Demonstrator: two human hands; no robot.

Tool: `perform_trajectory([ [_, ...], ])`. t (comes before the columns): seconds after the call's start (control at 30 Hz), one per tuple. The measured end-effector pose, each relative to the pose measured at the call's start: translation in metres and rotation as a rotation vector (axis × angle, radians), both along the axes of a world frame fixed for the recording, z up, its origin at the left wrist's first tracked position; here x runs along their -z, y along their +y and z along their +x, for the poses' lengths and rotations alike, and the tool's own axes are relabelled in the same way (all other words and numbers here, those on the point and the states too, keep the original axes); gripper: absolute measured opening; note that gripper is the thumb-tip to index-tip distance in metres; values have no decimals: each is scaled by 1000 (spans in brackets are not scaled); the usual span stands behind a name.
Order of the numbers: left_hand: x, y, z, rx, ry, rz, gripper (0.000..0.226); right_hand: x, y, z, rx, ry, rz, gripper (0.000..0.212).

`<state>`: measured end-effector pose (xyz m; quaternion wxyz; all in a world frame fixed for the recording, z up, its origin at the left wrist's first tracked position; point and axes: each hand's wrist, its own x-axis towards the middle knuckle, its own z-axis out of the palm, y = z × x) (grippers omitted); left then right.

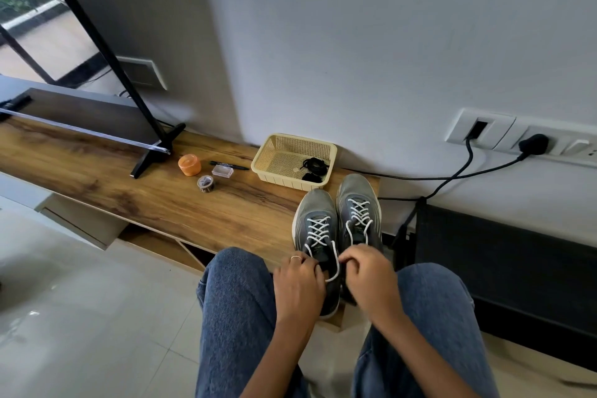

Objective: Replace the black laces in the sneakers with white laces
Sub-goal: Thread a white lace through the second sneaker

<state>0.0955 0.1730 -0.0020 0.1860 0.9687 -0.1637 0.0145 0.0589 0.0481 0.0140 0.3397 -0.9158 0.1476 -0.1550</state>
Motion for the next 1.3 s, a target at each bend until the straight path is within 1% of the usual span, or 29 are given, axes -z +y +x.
perform_trajectory([
  [0.07,3,1,0,-5,-50,34,9,-4,-14,2,110,-79,55,28],
  [0.17,8,2,-2,-5,-127,21,12,-8,-30,4,188,-83,73,26],
  [0.27,11,1,-5,-23,-153,-17,23,-3,-32,4,156,-86,61,19],
  [0.37,15,0,-6,-84,-142,-111,33,3,-18,3,42,-69,45,12],
  [0.43,17,2,-6,-136,-100,-201,30,8,-4,2,-29,-36,40,9],
  [0.57,10,5,-2,-285,147,-503,11,19,14,6,-69,80,-35,11],
  [0.63,7,5,2,-337,194,-560,9,19,18,9,-84,143,-126,13],
  [0.73,11,5,11,-331,237,-534,15,13,23,13,-155,291,-298,21],
  [0.8,12,4,16,-336,286,-506,19,7,27,16,-240,397,-423,22],
  [0.87,11,1,20,-361,321,-476,20,3,29,20,-321,468,-483,23],
  [0.93,10,-2,22,-382,345,-431,21,1,29,24,-373,510,-499,24],
  [1.0,9,-4,22,-394,359,-403,21,0,27,23,-394,529,-483,25],
  [1.07,10,-3,22,-391,365,-430,21,0,25,20,-383,504,-415,26],
  [1.17,11,0,16,-354,341,-512,21,-3,19,11,-282,364,-219,29],
  [1.23,10,0,6,-335,235,-492,22,-8,12,6,-193,230,-101,25],
  [1.3,9,0,-6,-309,87,-436,21,-14,6,2,-104,130,-23,20],
])
